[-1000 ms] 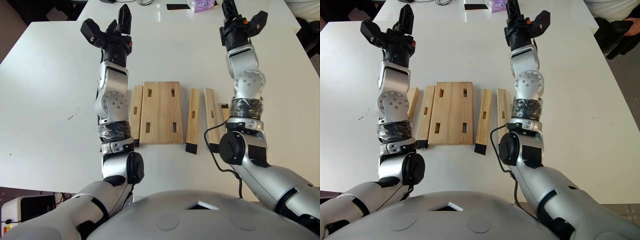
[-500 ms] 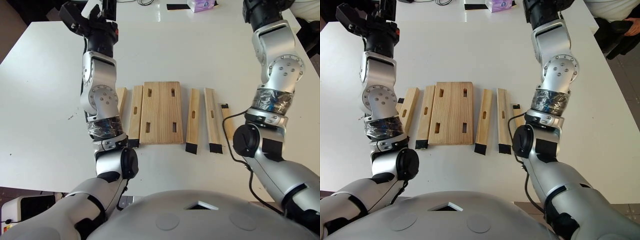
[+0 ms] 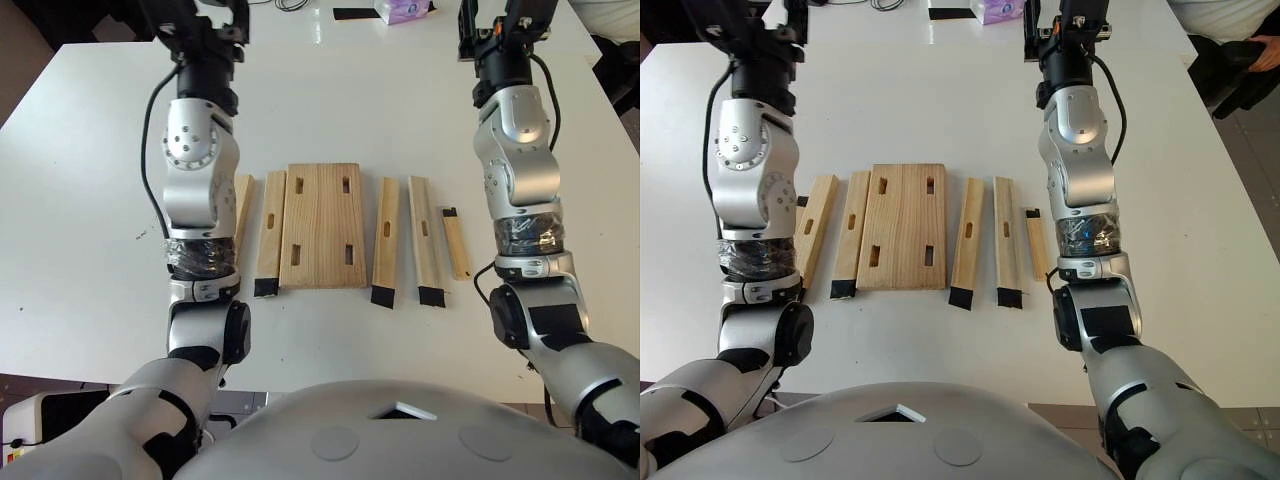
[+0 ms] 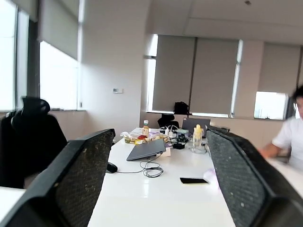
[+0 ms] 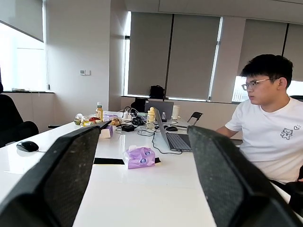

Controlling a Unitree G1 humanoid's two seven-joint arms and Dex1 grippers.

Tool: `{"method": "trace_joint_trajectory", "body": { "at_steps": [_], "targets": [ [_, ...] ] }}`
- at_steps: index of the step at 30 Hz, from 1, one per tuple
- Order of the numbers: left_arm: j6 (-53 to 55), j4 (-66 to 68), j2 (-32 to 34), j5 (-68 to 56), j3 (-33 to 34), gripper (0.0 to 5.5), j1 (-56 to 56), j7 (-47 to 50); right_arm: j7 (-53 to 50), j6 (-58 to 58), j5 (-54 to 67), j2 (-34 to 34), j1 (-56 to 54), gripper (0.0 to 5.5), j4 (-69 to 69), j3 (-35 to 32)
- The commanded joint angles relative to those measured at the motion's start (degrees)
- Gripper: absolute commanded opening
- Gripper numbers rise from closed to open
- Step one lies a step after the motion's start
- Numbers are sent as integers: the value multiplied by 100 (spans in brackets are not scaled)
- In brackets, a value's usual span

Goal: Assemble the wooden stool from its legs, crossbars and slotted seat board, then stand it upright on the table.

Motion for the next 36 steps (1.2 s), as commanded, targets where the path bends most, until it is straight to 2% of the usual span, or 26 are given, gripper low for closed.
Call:
{"method": "trace_joint_trajectory", "body": {
  "at_steps": [1, 3, 6, 11, 16, 19, 31, 36],
  "targets": [
    [347, 75, -437, -779, 478, 356, 124, 104, 66, 62, -80, 212, 16, 341, -31, -68],
    [677, 65, -740, -1644, 907, 356, 63, 102, 102, 87, -94, 292, 26, 341, -46, -84],
    [785, -81, -746, -1836, 877, 356, 94, -52, 157, 83, -140, 386, -3, 341, -51, -73],
    [682, -113, -569, -1617, 818, 356, 189, -87, 206, 56, -288, 479, -23, 341, -57, -86],
    [-218, 52, -231, -306, 411, 356, 380, 74, 220, 61, -386, 533, 40, 341, -96, -117],
    [-521, 115, -216, 61, 247, 356, 446, 84, 234, 22, -426, 564, 56, 341, -93, -139],
    [-641, 449, -241, 389, -19, 356, 676, -70, 130, 45, -473, 762, 262, 341, 50, -336],
    [6, 165, -309, 136, 73, 356, 1002, -51, 125, 206, -500, 894, 630, 341, -304, -256]
  ]
}}
